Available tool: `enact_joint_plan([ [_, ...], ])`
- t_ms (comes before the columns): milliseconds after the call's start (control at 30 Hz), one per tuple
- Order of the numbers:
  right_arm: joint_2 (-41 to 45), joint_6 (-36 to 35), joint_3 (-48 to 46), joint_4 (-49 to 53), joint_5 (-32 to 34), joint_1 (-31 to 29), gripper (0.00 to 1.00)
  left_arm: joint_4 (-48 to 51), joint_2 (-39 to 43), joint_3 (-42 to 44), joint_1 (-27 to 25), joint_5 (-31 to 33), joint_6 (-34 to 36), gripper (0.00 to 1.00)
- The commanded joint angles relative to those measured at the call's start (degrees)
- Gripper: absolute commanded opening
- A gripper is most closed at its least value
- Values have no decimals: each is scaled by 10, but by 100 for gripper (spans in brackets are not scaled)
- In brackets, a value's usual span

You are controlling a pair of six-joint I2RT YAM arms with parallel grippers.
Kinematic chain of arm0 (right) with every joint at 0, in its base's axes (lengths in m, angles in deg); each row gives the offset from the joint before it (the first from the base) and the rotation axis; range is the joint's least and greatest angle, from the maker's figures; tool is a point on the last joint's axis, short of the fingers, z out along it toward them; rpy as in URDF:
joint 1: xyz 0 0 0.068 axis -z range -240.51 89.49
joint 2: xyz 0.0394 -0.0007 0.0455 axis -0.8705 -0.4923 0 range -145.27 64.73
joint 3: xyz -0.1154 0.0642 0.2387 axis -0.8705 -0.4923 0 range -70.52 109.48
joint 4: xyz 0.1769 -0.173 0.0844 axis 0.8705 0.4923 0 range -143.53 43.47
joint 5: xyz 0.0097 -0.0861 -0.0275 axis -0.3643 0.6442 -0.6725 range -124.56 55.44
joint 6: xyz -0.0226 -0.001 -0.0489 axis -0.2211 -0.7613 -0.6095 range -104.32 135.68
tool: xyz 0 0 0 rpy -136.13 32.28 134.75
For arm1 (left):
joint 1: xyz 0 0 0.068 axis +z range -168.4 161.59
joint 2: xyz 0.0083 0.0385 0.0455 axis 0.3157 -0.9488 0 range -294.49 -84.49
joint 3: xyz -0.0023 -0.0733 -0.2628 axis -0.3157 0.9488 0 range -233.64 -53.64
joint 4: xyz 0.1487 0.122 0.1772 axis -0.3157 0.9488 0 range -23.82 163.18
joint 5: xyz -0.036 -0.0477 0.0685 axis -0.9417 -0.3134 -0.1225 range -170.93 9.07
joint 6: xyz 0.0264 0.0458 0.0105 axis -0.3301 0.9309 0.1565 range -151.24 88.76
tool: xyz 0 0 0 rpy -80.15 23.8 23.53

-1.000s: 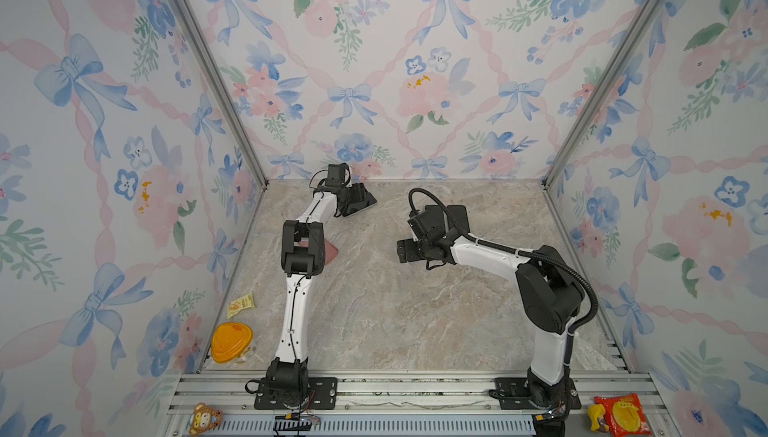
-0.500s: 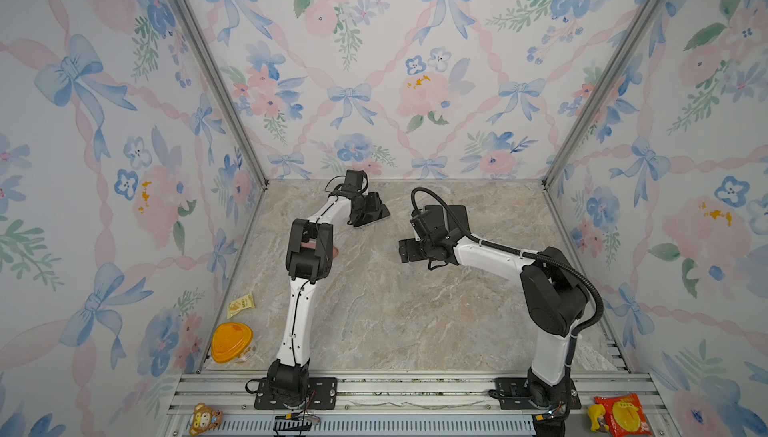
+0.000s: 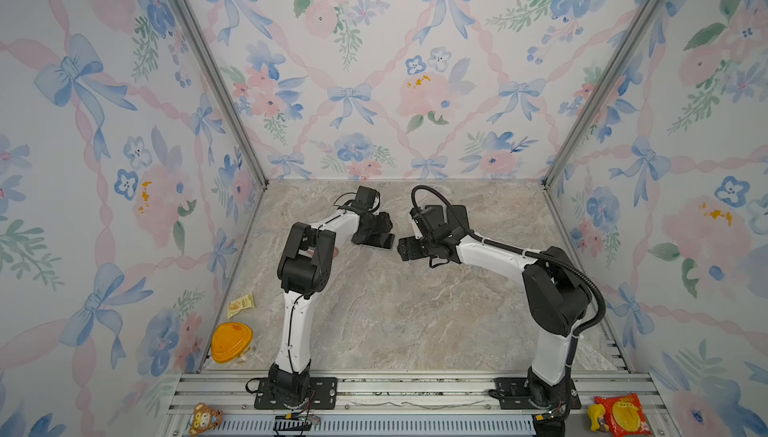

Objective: Put the phone into the phone case

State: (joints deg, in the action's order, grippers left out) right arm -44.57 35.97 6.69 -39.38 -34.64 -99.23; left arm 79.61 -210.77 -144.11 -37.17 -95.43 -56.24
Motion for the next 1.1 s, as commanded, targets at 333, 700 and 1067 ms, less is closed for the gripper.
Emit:
enact_joint_plan([
  [333, -11, -153, 65, 60, -61, -16, 88, 1, 165, 166, -3, -36, -123, 51],
  [700, -138, -244, 244, 165, -73, -55, 89, 3, 335, 331, 107, -54, -159, 58],
  [1067, -283, -269, 457, 294, -39, -55, 93, 9, 339, 374, 139, -62, -150, 66],
])
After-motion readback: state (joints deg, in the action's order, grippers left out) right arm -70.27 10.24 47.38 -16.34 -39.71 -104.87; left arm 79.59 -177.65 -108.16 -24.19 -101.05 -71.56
